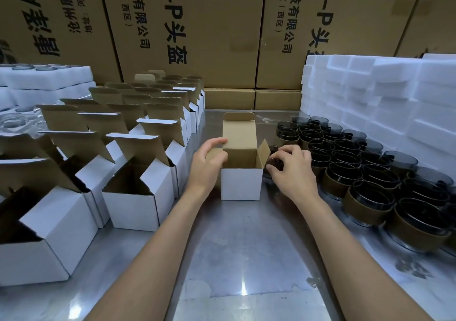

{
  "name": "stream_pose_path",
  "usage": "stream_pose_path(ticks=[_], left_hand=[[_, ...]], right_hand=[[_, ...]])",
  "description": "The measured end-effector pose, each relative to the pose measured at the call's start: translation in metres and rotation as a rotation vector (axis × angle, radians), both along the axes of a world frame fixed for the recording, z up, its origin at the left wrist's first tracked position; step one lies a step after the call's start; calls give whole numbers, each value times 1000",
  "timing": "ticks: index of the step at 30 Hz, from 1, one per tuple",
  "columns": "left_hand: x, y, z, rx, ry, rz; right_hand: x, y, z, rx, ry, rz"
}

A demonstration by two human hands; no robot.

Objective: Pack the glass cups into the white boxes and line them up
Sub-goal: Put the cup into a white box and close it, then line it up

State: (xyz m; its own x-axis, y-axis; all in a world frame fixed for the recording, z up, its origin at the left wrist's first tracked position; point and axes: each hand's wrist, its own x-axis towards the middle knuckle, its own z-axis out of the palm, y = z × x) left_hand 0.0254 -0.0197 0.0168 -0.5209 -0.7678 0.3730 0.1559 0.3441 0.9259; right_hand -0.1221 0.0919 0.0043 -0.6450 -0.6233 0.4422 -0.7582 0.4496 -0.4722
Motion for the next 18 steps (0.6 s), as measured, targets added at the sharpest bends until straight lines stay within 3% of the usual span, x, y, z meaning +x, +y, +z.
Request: stream_pose_path(ticks=[2,4,7,9,14,18], left_hand=[[0,0,0,-2,1,2],[0,0,0,-1,0,2],[-1,0,-1,7,8,-7],[-2,0,-2,-6,0,-13],[-2,2,-1,-9,32,-20],[-1,2,0,-17,26,-40]], right_hand=[[2,2,5,-114,6,-25],[8,5,16,-359,49,-64],[24,11,38,-726,243,-85],[35,12,48,-813,374,-37],[50,4,42,-542,476,237],[44,4,36,-298,391,318]])
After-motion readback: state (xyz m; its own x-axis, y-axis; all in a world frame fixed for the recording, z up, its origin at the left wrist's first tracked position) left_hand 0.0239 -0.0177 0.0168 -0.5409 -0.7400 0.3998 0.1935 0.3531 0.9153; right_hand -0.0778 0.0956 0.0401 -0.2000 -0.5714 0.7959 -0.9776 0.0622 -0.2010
